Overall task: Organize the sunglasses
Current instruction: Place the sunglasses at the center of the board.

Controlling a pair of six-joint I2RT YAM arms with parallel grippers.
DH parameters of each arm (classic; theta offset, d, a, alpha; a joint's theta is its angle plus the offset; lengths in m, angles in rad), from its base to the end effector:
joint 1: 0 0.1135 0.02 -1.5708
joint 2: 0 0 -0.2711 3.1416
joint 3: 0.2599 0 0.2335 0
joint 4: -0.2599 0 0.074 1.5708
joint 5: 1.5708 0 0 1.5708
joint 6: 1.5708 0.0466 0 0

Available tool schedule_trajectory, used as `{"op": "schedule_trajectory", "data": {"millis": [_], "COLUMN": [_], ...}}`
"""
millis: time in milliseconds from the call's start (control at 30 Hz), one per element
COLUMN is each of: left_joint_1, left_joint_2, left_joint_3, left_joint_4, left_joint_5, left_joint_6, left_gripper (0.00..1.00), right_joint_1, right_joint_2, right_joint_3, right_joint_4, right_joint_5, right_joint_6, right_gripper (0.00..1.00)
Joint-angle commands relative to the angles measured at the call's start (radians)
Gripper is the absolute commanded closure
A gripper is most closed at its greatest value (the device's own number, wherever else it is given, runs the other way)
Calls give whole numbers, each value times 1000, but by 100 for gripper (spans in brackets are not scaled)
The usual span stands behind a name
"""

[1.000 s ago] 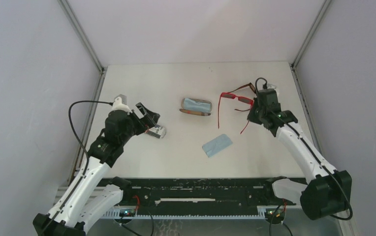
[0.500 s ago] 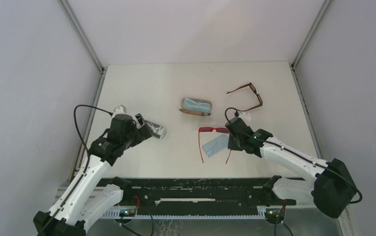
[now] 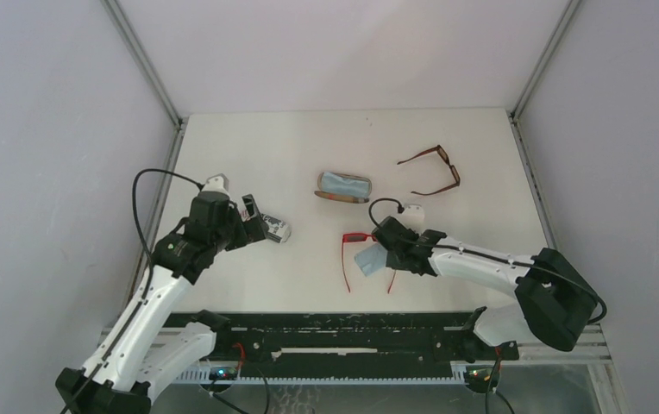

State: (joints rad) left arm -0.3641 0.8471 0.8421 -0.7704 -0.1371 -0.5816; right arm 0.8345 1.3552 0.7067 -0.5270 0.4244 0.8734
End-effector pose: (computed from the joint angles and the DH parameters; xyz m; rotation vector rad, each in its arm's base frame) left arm 0.1445 -0.0483 0.2914 -0.3234 2.3355 -0.3068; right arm 0.1639 0.1523 0.1824 0.1607 2.5651 0.0242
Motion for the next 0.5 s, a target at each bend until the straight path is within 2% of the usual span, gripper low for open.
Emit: {"op": "schedule_trajectory", "data": {"millis": [0, 67, 133, 200, 267, 333, 467], "left_joint_1": [5, 5, 4, 6, 5, 6, 6], "left_joint_2": [-56, -51, -70, -118, -182, -232, -277], "left_joint_3": [45, 58, 53, 26, -28, -64, -73], "left_joint_4": [3, -25, 0, 88, 200, 265, 248], "left_joint_5": [-112, -129, -88, 9, 48, 66, 88], "left_joint_6": [49, 63, 76, 100, 89, 66, 74], "left_gripper": [0, 0, 0, 0, 0, 0, 0], "right_joint_1": [11, 10, -1, -17, -30, -50, -78], "right_joint_2": [-41, -93, -142, -177, -193, -185, -107], "right_joint_3": [20, 23, 32, 54, 71, 94, 192], "right_joint_4": [-12, -29, -40, -44, -34, -7, -11], "right_joint_5": [61, 69, 62, 28, 5, -88, -212], "right_joint_6": [13, -40, -148, -258, -373, -526, -755], "right_gripper": [69, 66, 64, 57, 50, 48, 47]}}
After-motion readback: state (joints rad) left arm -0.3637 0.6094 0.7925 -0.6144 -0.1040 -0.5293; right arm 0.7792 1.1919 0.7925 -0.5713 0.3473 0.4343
